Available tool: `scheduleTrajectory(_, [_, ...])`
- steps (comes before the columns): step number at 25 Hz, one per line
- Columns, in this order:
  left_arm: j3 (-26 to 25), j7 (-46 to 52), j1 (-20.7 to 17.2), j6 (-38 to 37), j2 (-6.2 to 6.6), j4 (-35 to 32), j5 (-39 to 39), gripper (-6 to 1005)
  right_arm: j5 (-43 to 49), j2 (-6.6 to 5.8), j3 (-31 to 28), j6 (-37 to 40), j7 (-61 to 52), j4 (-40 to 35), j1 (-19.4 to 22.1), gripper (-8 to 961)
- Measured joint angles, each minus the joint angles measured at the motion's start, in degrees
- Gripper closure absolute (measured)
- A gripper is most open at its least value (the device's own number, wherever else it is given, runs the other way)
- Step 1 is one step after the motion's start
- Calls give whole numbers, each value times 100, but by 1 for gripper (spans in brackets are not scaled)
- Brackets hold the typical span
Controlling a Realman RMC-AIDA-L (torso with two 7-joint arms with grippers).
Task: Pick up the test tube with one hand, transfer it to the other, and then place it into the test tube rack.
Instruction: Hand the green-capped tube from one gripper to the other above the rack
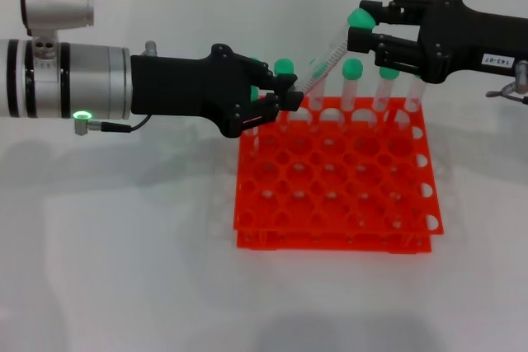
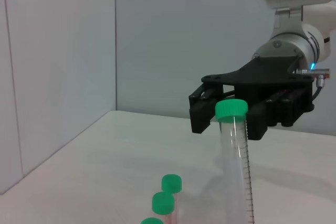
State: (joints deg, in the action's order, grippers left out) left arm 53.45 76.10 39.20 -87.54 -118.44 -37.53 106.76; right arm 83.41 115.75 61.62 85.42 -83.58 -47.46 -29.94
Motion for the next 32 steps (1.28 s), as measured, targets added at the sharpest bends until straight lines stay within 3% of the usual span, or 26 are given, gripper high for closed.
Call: scheduleTrajectory(32, [-2,1,0,0,-8,-1,-7,828,-36,-9,8,1,0,9,12,613])
